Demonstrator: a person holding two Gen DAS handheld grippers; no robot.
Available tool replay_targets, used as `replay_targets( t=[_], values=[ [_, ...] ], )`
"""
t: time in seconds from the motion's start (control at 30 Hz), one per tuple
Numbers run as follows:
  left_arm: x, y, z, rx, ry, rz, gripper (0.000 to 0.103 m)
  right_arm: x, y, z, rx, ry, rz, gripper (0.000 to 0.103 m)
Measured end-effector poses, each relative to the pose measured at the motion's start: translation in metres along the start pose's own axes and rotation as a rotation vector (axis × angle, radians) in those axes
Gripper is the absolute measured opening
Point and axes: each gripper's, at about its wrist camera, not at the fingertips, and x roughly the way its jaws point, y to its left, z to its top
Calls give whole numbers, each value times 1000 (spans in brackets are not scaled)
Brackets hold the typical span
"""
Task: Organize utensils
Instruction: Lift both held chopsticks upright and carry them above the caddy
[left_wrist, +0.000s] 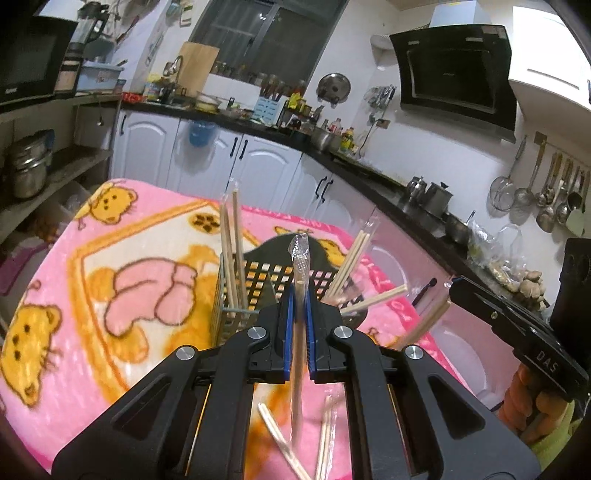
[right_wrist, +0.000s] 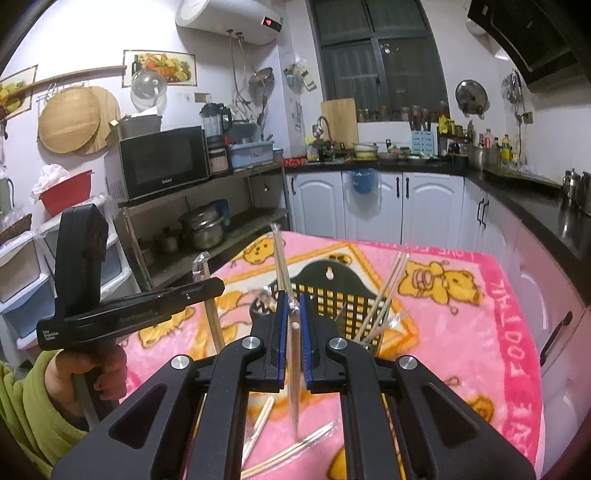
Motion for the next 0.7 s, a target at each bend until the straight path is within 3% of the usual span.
replay_targets(
  t=[0.7],
  values=[
    [-23, -16, 46, 60, -138, 15, 3, -13, 6, 33, -15, -121, 1, 5]
  ],
)
